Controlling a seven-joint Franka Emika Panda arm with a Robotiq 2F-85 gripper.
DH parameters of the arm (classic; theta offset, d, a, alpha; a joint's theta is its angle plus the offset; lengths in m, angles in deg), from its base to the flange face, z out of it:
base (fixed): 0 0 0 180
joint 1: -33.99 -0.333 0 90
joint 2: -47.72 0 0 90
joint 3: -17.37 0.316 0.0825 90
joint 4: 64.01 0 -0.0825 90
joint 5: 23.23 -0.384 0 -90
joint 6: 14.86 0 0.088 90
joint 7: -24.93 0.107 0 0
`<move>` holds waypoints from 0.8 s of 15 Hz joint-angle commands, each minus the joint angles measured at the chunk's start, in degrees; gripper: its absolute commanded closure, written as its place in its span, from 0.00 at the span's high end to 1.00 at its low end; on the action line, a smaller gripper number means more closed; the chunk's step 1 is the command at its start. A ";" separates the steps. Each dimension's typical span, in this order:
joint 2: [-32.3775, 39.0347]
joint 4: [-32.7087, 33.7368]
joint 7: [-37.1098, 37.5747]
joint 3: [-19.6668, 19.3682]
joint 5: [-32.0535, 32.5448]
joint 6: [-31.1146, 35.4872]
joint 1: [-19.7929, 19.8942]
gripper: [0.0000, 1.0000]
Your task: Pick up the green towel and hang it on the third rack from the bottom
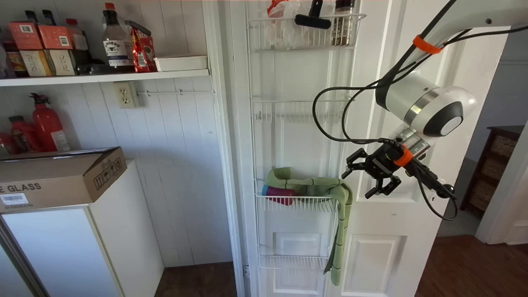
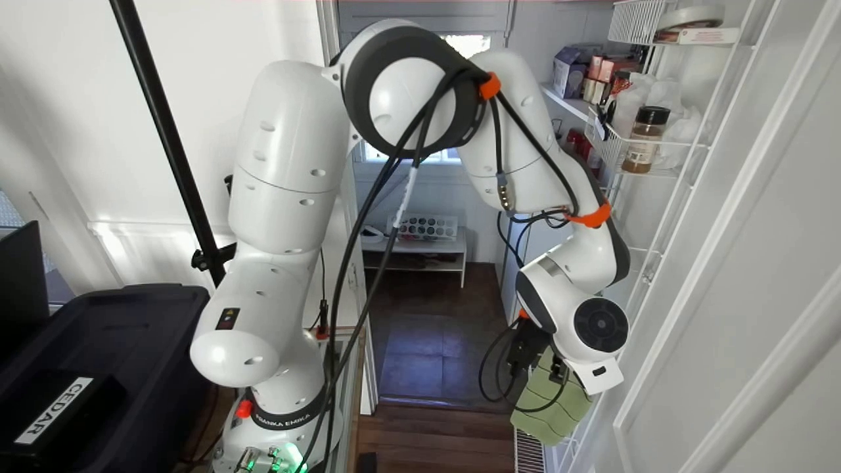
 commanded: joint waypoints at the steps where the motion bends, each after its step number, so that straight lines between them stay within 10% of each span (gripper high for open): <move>1: 4.49 4.36 -6.40 1.30 -7.01 4.14 -0.17 1.00; 8: 7.71 8.78 -24.57 1.43 -19.98 5.10 0.03 0.98; 12: 8.72 9.57 -30.05 1.09 -23.76 4.61 -0.03 0.61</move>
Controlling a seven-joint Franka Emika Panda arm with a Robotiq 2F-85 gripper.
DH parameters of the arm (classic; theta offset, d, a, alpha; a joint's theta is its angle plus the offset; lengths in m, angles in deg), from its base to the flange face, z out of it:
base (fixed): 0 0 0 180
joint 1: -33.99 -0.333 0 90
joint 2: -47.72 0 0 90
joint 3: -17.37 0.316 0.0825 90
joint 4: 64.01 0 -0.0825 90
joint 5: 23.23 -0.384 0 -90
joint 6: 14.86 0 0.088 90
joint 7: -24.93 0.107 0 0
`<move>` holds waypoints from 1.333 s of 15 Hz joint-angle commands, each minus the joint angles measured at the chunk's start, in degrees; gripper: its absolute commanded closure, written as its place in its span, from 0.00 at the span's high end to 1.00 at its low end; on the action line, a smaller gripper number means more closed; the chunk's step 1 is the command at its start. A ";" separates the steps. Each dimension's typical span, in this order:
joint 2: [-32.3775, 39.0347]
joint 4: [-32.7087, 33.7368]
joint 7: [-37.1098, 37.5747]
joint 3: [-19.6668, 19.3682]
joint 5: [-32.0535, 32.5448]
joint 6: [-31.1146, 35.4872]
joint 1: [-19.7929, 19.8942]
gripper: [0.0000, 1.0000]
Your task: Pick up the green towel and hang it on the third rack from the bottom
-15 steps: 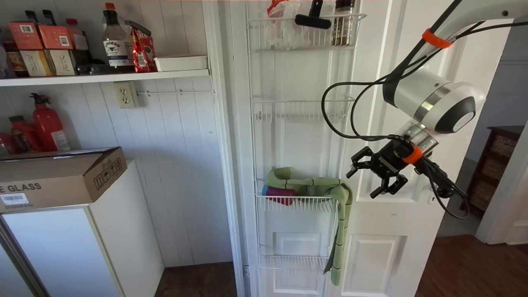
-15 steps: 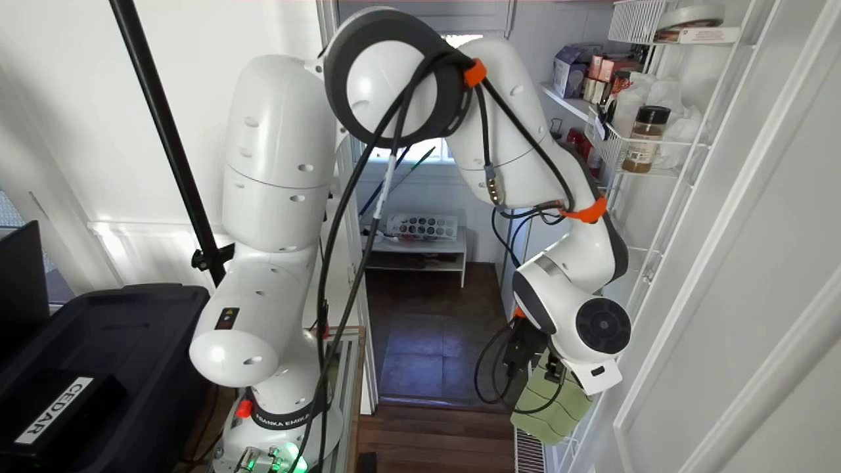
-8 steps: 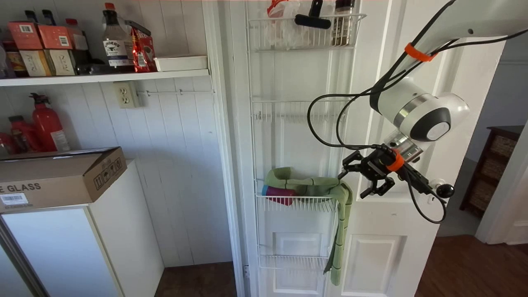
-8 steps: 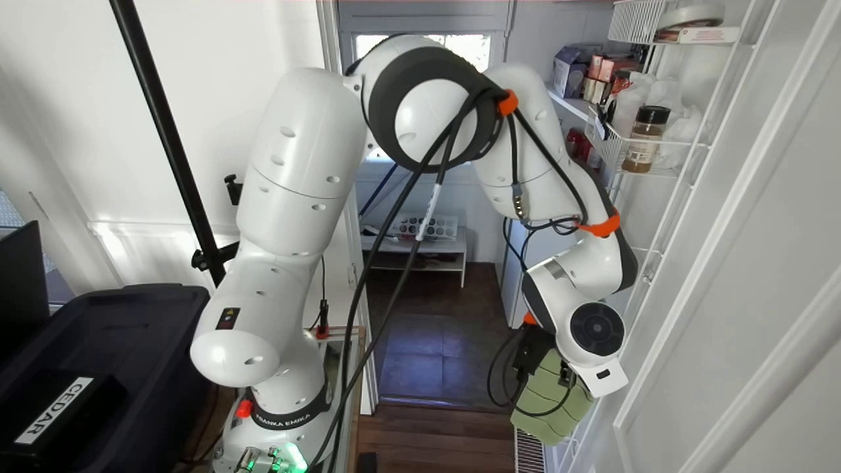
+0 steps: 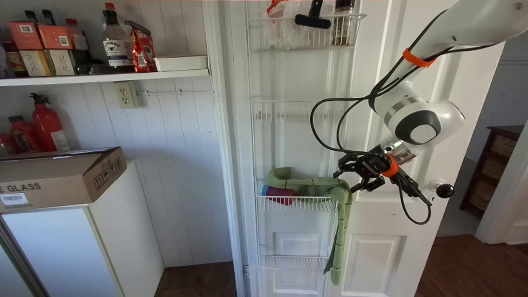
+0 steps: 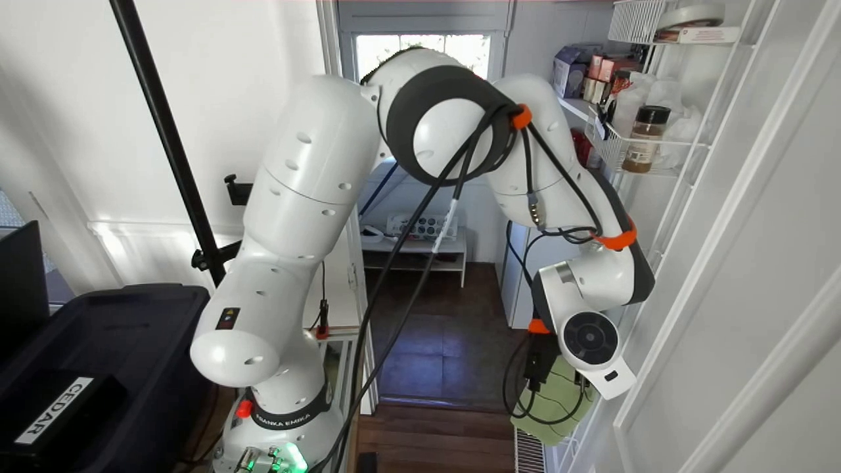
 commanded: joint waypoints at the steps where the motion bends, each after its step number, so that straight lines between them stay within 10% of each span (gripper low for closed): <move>1: 1.42 1.42 -5.53 -0.03 -4.64 0.46 -0.05 0.54; 9: 1.41 1.04 -9.53 -0.67 -7.58 0.18 0.23 0.01; 20: -8.20 -5.10 -17.90 -1.65 -10.44 0.30 1.70 0.01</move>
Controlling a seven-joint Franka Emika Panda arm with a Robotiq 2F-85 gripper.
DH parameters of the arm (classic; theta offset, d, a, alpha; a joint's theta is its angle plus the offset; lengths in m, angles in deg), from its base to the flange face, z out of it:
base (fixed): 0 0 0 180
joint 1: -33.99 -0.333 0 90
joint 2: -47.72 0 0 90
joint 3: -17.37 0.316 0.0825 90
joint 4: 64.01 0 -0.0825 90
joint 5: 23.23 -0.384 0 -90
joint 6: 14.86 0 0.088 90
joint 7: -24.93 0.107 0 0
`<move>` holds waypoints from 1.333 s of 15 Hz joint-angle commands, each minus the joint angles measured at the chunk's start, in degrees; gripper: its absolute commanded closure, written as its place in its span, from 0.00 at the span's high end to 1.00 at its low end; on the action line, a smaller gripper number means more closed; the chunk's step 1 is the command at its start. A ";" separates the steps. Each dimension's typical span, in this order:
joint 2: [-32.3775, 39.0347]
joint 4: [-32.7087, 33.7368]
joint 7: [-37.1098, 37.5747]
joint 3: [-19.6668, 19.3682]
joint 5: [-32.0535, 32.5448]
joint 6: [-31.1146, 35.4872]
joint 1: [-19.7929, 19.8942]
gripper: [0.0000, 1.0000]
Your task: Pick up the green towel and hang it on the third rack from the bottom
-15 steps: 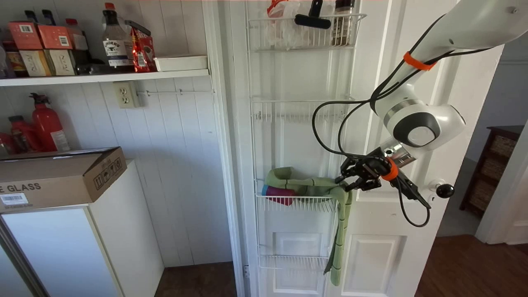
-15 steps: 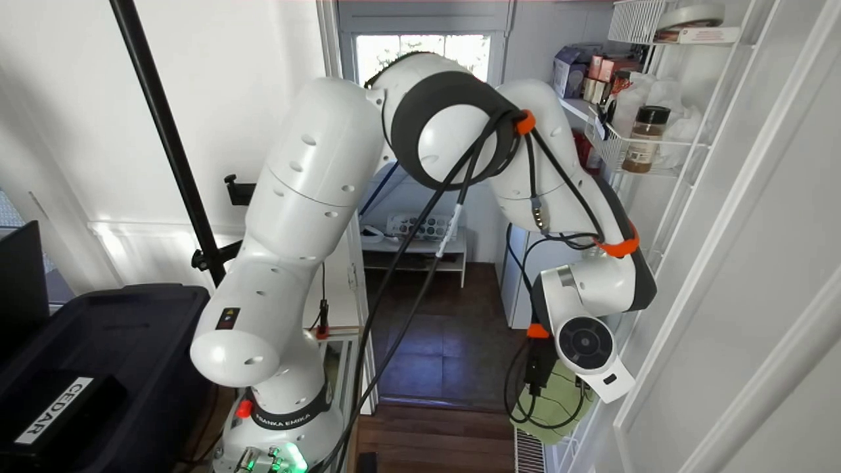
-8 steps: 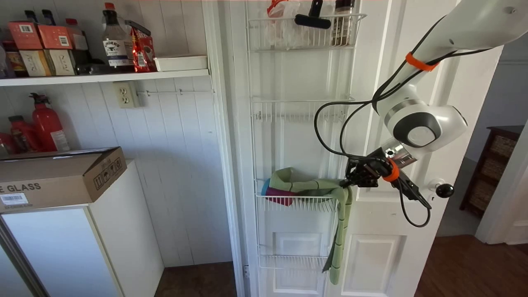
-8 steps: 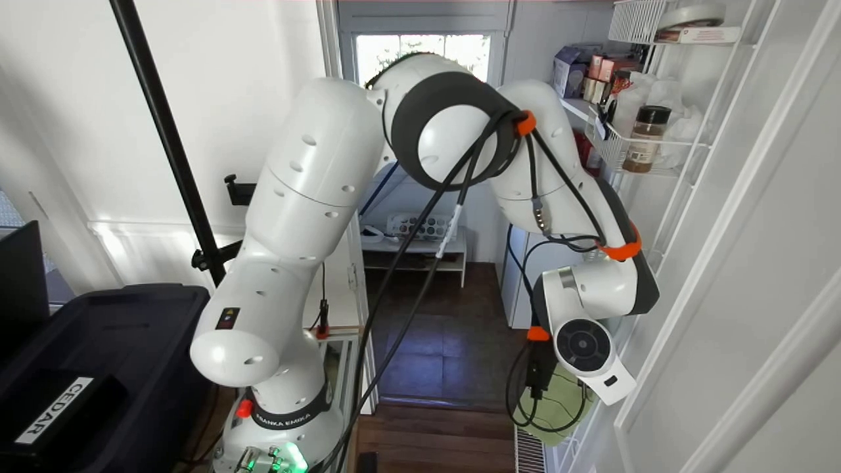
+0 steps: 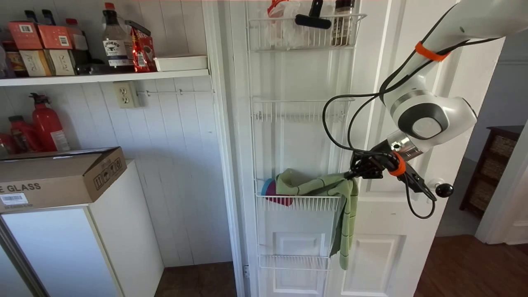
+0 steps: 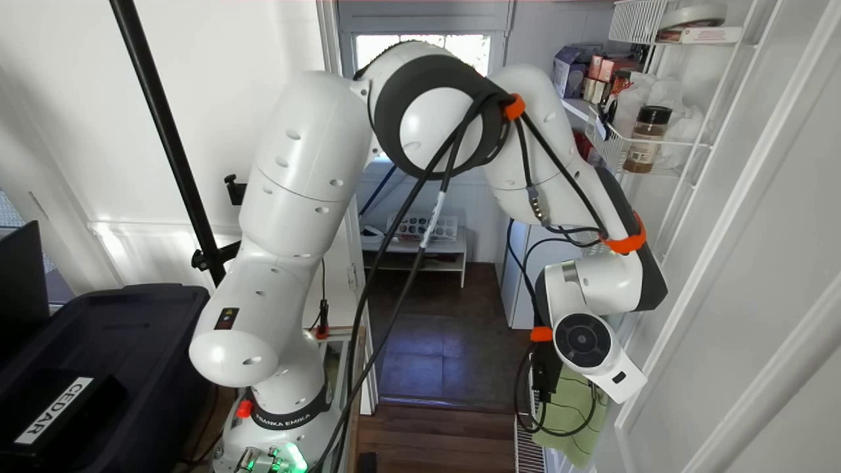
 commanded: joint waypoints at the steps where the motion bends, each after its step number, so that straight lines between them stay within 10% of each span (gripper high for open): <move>1: -7.08 -5.01 -3.54 -0.87 -1.60 -0.53 1.18 0.01; 20: -41.16 -23.09 5.78 -1.44 25.74 -4.70 3.39 0.01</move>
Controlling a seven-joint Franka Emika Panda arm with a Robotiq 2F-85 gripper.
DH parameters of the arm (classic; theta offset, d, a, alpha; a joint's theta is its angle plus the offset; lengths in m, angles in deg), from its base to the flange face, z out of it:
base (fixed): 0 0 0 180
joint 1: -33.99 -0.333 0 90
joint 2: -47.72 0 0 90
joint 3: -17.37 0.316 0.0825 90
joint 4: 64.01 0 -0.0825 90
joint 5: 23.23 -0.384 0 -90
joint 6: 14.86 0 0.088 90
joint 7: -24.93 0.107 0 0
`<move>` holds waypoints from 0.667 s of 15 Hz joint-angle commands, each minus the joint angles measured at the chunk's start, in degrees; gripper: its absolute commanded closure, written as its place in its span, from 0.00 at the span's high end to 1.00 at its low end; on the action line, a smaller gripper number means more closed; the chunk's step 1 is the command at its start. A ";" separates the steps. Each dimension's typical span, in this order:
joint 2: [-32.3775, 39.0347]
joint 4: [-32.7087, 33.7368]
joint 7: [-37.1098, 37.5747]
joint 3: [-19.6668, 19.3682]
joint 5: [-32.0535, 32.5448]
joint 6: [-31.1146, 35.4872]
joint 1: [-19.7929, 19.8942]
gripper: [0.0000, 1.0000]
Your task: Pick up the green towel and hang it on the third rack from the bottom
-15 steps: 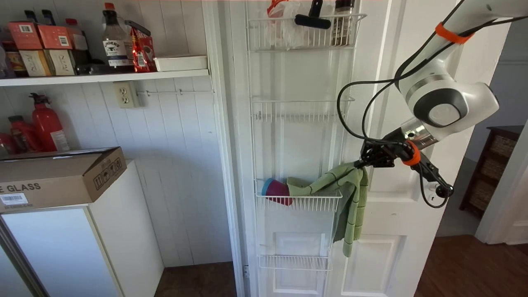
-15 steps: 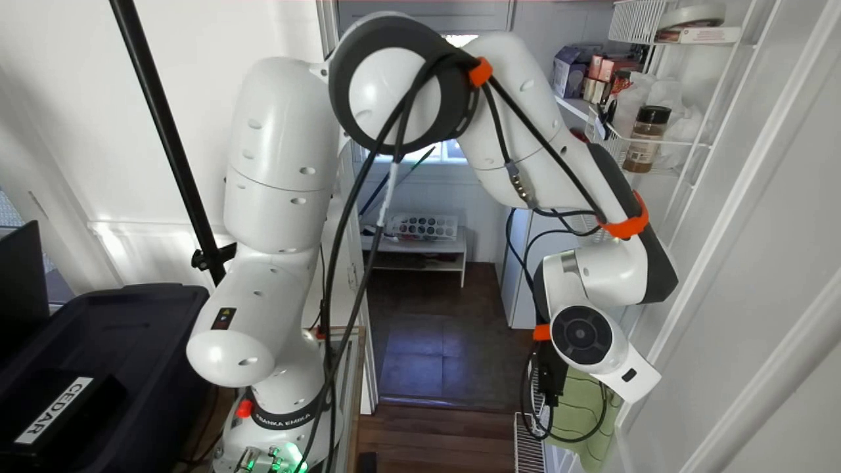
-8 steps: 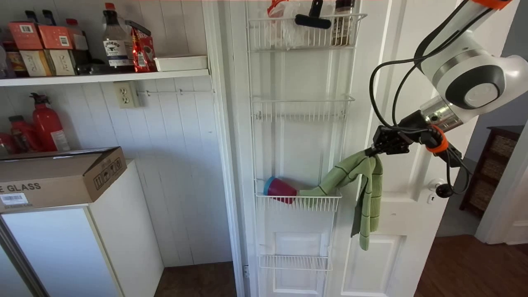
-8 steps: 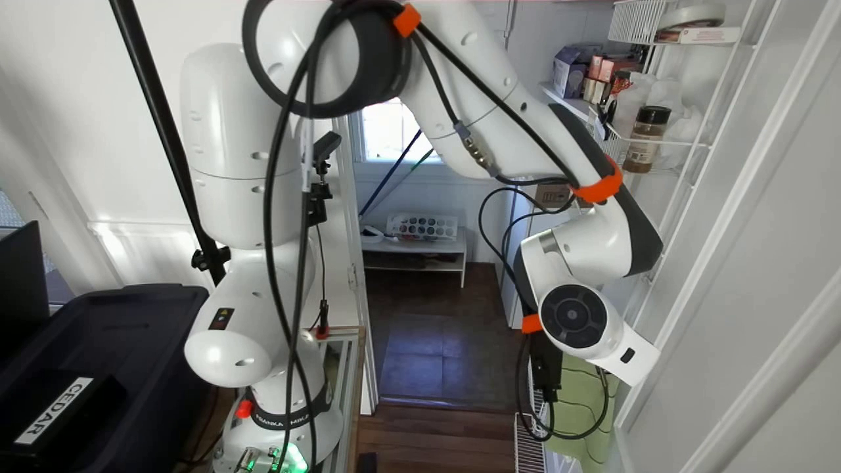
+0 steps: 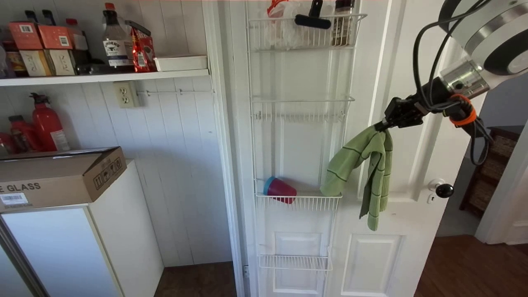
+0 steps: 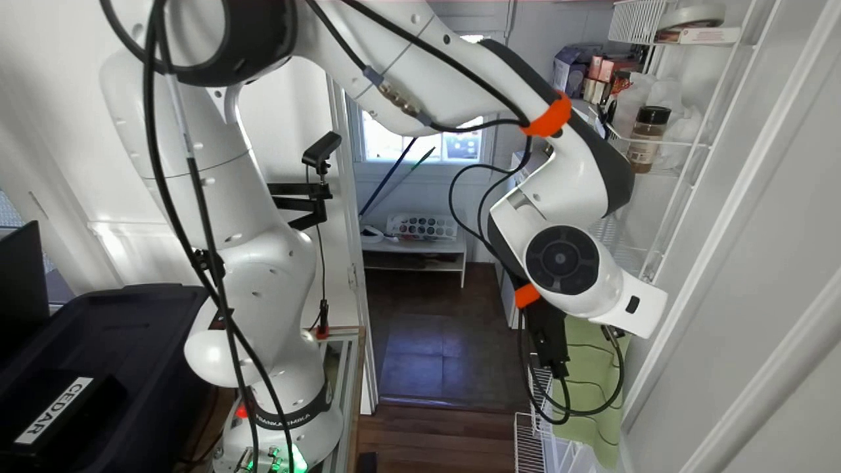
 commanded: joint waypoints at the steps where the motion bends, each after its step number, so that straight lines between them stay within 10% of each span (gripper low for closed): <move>1: -1.70 -0.49 0.74 -0.03 1.87 -0.02 0.01 0.04; 10: -9.28 -2.79 -1.62 -1.34 5.31 -2.96 0.71 0.01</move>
